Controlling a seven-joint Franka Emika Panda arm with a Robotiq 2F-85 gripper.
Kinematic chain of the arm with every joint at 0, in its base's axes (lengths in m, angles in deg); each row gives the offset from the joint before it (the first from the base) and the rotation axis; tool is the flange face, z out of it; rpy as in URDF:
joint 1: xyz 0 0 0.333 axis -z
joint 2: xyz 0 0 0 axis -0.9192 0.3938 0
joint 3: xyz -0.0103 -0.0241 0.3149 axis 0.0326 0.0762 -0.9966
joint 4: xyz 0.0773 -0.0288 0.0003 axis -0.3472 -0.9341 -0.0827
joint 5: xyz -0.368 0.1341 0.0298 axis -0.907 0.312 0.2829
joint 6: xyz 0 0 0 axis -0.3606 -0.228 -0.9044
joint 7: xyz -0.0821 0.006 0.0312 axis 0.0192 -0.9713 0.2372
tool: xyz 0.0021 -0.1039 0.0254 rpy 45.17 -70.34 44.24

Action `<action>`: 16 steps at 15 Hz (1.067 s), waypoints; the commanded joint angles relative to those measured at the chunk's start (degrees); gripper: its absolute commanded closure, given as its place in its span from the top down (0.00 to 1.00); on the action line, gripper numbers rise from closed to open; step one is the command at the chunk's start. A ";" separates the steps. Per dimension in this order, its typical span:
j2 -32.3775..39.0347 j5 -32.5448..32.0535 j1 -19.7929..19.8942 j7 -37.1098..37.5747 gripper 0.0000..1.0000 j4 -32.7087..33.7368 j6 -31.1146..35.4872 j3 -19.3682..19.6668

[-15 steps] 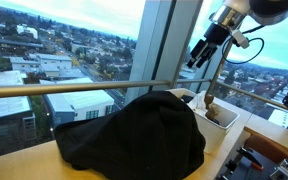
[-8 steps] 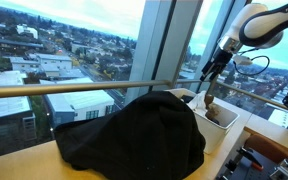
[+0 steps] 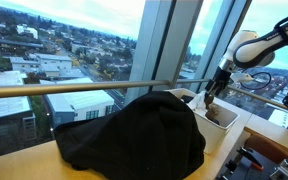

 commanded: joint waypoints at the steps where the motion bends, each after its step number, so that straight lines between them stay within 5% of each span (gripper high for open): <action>1: 1.86 -0.21 -0.28 2.42 1.00 -1.19 1.80 0.61; 9: 8.35 1.64 0.19 3.31 1.00 0.16 3.49 0.45; 16: 17.43 13.18 3.79 0.44 1.00 9.46 4.49 -3.31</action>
